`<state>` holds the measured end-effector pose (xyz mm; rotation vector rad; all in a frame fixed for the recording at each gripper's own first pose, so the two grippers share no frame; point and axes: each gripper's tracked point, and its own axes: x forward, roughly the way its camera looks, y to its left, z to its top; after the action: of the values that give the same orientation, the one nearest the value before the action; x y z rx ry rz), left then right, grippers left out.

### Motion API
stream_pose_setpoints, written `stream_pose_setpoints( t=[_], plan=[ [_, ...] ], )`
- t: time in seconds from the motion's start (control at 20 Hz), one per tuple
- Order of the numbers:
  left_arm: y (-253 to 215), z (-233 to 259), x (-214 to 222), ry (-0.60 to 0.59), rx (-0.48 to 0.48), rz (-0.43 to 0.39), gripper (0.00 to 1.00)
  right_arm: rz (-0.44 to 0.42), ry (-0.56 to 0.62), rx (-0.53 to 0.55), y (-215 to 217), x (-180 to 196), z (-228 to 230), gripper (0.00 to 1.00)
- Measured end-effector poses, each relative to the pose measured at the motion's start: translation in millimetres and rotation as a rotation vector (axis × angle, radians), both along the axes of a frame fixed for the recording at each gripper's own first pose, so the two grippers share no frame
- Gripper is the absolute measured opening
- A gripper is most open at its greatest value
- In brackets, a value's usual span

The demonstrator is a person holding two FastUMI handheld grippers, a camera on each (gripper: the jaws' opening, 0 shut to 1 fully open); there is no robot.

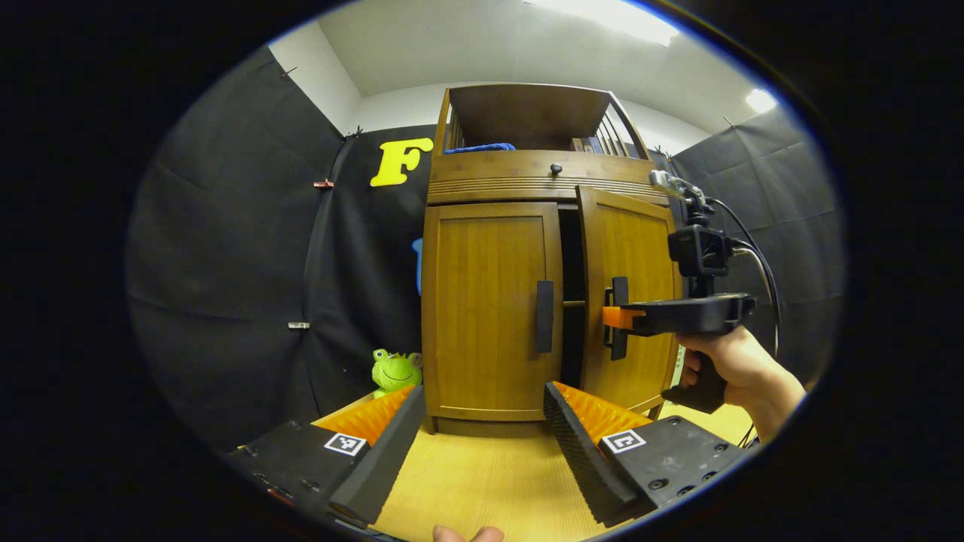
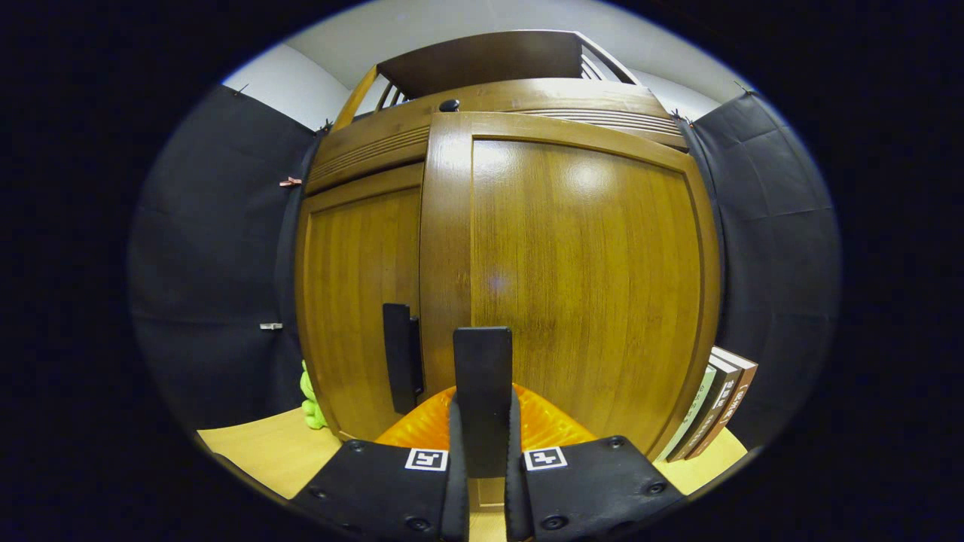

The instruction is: Open the right door of the double-door shoe cabinet with the right hand, and open the left door with the left hand.

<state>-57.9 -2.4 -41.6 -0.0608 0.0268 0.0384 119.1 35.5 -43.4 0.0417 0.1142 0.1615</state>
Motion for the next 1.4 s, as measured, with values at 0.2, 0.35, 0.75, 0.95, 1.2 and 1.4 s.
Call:
stream_pose_setpoints(
  t=[0.2, 0.35, 0.75, 0.95, 1.2, 1.4],
  plan=[
    [-11.3, 3.8, 2.0, -0.006, -0.001, -0.012, 0.98, 0.031, -0.009, 0.010, -20.5, -40.4, 10.0, 0.18],
    [-20.2, 3.5, 5.3, -0.005, 0.002, -0.016, 0.98, 0.039, -0.012, 0.016, -38.4, -66.8, 16.6, 0.19],
    [-46.0, 10.6, 9.9, -0.025, 0.015, -0.030, 0.99, 0.006, -0.011, 0.036, -101.9, -118.6, 31.4, 0.22],
    [-57.1, 8.0, 14.2, -0.020, 0.018, -0.038, 0.98, -0.050, -0.022, 0.020, -137.7, -136.2, 36.1, 0.21],
    [-70.7, 10.0, 23.1, -0.022, 0.037, -0.048, 0.99, -0.143, -0.027, -0.017, -193.7, -152.1, 34.4, 0.20],
    [-85.3, 13.8, 29.9, -0.027, 0.047, -0.062, 0.96, -0.277, -0.068, -0.039, -248.8, -164.1, 46.6, 0.14]
  ],
)
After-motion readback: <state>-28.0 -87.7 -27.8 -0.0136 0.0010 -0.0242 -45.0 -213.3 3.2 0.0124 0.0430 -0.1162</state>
